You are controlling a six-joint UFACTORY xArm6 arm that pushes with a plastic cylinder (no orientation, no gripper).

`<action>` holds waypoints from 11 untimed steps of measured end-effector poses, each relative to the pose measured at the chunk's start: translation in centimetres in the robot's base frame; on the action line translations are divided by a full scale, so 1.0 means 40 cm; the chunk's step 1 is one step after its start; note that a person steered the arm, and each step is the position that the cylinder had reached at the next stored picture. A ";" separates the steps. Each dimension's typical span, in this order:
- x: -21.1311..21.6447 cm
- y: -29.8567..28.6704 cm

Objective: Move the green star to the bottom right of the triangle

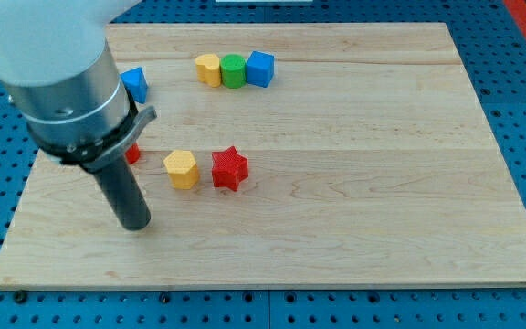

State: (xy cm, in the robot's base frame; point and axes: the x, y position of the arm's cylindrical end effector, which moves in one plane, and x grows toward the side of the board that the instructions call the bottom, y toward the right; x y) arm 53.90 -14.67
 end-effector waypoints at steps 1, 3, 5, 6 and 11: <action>-0.038 -0.184; -0.214 -0.334; -0.268 -0.296; -0.285 -0.262; -0.421 -0.250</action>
